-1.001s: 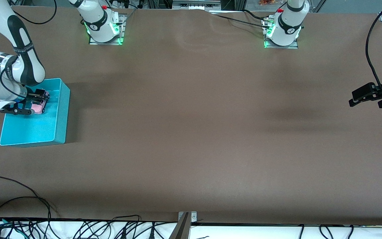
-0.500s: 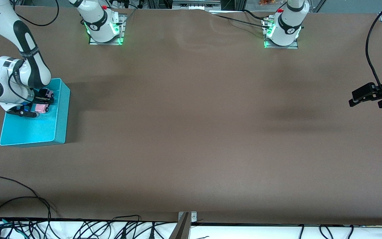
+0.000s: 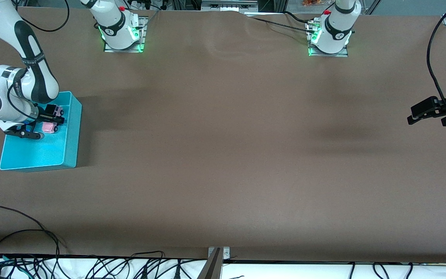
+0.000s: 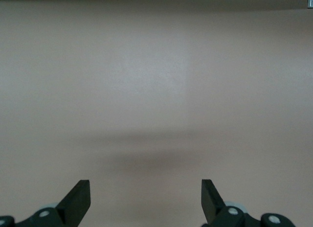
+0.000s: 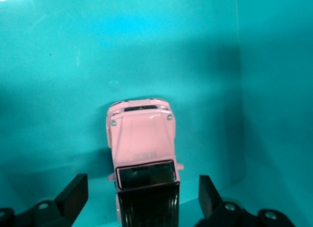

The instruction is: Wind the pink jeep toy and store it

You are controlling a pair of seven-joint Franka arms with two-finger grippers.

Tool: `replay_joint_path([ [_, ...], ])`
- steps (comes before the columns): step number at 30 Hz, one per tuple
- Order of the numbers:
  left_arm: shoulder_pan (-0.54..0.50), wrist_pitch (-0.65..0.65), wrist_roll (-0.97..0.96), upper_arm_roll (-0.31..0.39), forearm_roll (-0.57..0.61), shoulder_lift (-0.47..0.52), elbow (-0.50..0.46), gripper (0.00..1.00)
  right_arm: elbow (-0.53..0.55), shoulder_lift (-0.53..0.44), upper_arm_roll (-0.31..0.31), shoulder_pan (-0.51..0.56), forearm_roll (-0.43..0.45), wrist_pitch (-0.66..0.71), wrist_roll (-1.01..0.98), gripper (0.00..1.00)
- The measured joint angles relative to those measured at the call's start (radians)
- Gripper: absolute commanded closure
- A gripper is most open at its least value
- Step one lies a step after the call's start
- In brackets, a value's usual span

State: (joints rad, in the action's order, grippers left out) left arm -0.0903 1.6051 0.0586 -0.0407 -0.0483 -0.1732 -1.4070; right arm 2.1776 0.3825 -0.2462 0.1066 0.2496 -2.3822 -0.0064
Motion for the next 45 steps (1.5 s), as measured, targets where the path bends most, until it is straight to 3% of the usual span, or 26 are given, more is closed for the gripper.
replay_joint_path([
  [9,0.0,0.0,0.0,0.0,0.0,0.0,0.0,0.0,0.0,-0.04,0.032,0.0,0.0,-0.019,0.002,0.0],
  [26,0.0,0.0,0.0,0.0,0.0,0.0,0.0,0.0,0.019,-0.235,0.039,-0.002,0.0,0.038,0.028,0.0],
  [37,0.0,0.0,0.0,0.0,0.0,0.0,0.0,0.0,-0.002,-0.352,0.143,-0.019,-0.004,0.211,0.045,0.0],
  [45,0.0,0.0,0.0,0.0,0.0,0.0,0.0,0.0,-0.09,-0.379,0.216,-0.049,-0.022,0.32,0.115,0.0],
])
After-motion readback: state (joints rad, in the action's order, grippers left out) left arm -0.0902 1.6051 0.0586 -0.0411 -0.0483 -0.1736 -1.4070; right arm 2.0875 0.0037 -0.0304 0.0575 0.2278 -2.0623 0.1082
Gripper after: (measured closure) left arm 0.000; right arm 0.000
